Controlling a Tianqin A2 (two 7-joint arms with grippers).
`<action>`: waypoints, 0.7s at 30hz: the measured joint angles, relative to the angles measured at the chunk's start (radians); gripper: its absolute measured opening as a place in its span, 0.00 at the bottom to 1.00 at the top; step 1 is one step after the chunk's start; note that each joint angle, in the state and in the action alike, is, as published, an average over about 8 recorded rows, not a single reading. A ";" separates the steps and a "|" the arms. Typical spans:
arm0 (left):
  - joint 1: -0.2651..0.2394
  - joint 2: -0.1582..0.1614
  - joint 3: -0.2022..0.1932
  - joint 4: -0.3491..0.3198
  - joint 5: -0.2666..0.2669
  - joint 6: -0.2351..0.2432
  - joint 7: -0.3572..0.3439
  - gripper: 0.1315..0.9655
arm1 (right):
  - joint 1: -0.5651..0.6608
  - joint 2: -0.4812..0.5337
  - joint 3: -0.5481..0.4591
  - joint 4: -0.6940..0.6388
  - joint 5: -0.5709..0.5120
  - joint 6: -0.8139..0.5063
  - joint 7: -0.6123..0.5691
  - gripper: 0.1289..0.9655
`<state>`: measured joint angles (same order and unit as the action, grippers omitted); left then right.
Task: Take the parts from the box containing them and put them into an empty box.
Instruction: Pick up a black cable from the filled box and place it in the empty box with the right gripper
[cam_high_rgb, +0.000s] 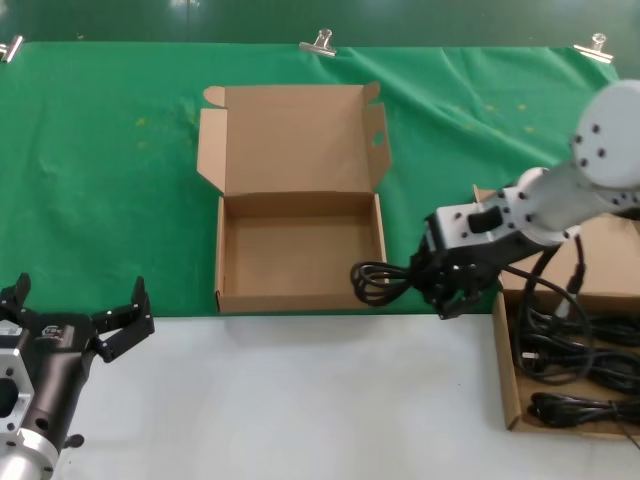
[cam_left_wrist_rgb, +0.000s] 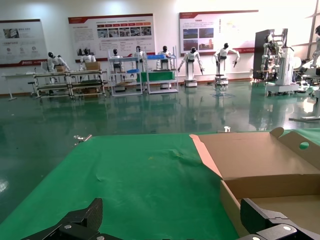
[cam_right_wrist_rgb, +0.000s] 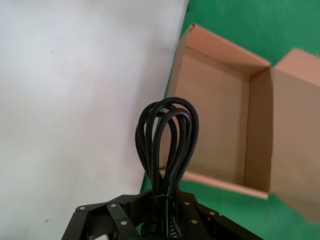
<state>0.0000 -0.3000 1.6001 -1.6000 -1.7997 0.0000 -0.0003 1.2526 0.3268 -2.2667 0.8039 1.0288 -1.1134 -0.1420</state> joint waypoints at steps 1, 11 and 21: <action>0.000 0.000 0.000 0.000 0.000 0.000 0.000 1.00 | 0.010 -0.014 -0.003 -0.026 0.001 0.003 -0.016 0.07; 0.000 0.000 0.000 0.000 0.000 0.000 0.000 1.00 | 0.151 -0.191 -0.004 -0.390 0.026 0.078 -0.235 0.07; 0.000 0.000 0.000 0.000 0.000 0.000 0.000 1.00 | 0.241 -0.312 -0.184 -0.618 0.224 0.206 -0.371 0.07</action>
<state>0.0000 -0.3000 1.6001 -1.6000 -1.7997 0.0000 -0.0003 1.4941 0.0148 -2.4511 0.1857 1.2532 -0.9074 -0.5130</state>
